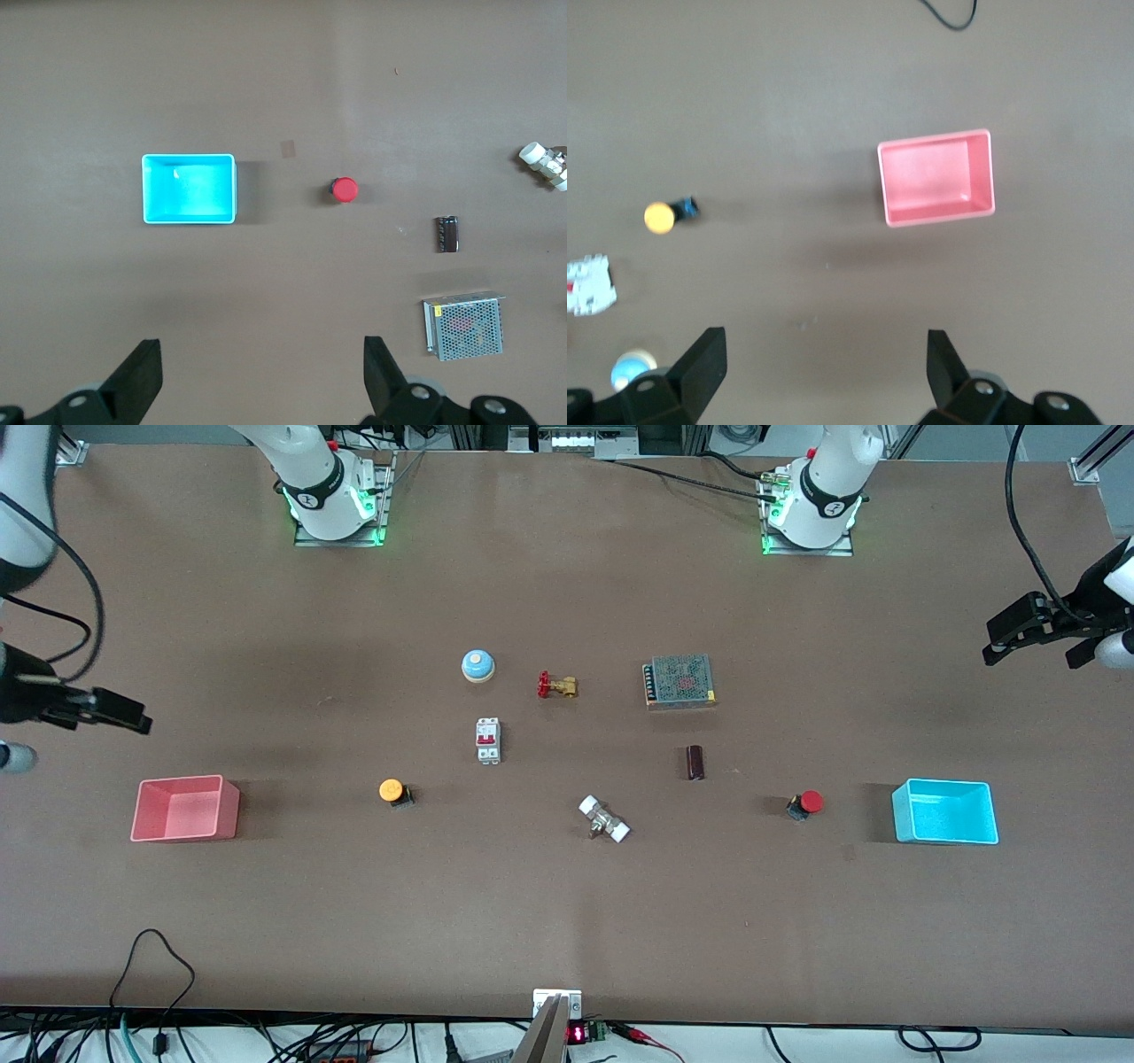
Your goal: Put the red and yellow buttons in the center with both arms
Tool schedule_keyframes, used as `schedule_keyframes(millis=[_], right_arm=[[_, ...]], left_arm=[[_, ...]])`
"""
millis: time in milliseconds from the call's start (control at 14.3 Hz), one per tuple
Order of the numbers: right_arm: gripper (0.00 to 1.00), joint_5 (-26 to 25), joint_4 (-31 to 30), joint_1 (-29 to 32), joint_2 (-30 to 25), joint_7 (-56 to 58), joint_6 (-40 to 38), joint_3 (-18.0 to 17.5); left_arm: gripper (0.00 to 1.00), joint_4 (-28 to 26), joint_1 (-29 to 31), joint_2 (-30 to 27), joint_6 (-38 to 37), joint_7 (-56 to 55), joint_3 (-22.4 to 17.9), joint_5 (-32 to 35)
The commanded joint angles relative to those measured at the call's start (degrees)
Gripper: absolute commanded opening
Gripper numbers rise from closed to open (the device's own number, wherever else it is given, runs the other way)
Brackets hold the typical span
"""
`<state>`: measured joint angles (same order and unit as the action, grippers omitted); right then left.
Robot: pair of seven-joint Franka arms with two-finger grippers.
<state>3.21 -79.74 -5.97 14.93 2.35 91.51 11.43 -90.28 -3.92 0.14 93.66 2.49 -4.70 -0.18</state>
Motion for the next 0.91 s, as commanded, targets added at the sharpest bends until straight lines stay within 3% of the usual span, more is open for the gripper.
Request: schedule_keyframes(millis=[0,837], right_arm=[[1.00,-2.9,-2.3,4.2,-2.8,0.2,-1.8,-6.0],[1.00,-3.0,-7.4,4.5,-8.5,-0.1,-3.5,-5.6]], left_arm=[[1.00,-1.6,-0.2,-1.5,0.1,0.1,0.0,0.4],[1.00,-1.6,-0.2,-1.5,0.0,-0.5,0.9,1.0]])
